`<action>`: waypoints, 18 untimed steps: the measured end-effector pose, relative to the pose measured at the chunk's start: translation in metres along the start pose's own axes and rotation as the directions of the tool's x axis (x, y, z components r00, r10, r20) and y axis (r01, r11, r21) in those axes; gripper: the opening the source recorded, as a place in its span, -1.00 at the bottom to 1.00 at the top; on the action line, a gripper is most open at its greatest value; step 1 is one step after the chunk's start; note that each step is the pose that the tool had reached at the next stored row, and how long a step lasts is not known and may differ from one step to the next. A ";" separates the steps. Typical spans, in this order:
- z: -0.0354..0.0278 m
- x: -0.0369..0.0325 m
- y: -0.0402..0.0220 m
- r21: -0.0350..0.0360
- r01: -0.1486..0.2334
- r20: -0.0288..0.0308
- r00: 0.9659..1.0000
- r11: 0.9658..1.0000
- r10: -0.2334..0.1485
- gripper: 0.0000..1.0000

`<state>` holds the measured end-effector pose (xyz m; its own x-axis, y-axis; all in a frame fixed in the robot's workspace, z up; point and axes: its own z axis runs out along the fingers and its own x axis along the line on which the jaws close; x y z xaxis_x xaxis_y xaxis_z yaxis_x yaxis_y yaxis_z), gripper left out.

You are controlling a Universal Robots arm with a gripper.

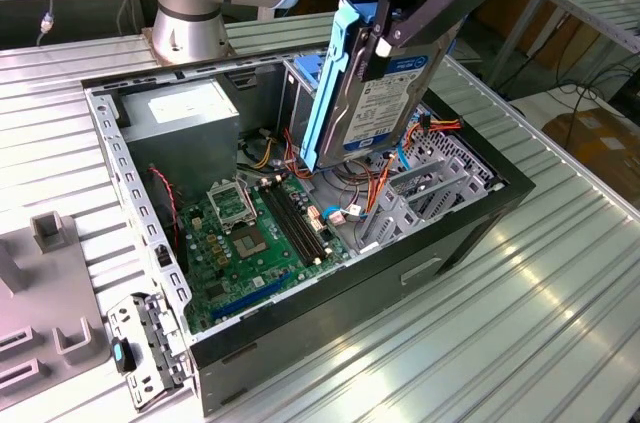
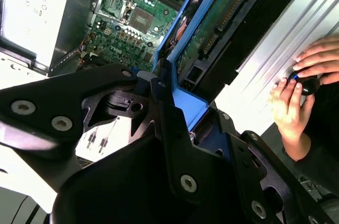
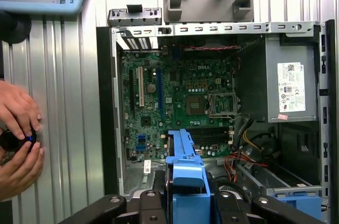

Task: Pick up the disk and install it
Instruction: 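Insert the disk into the insertion slot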

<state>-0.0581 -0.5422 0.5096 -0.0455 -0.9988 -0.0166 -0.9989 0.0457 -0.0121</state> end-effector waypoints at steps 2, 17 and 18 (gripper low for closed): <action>0.0000 0.0001 0.0000 0.000 0.000 0.000 1.000 1.000 0.000 -0.25; 0.0028 0.0027 -0.0245 0.000 0.000 0.000 1.000 1.000 0.000 -0.25; 0.0031 0.0027 -0.0259 0.000 0.000 0.000 1.000 1.000 0.000 -0.25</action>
<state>-0.0323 -0.5460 0.5067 -0.0455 -0.9988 -0.0168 -0.9989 0.0457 -0.0121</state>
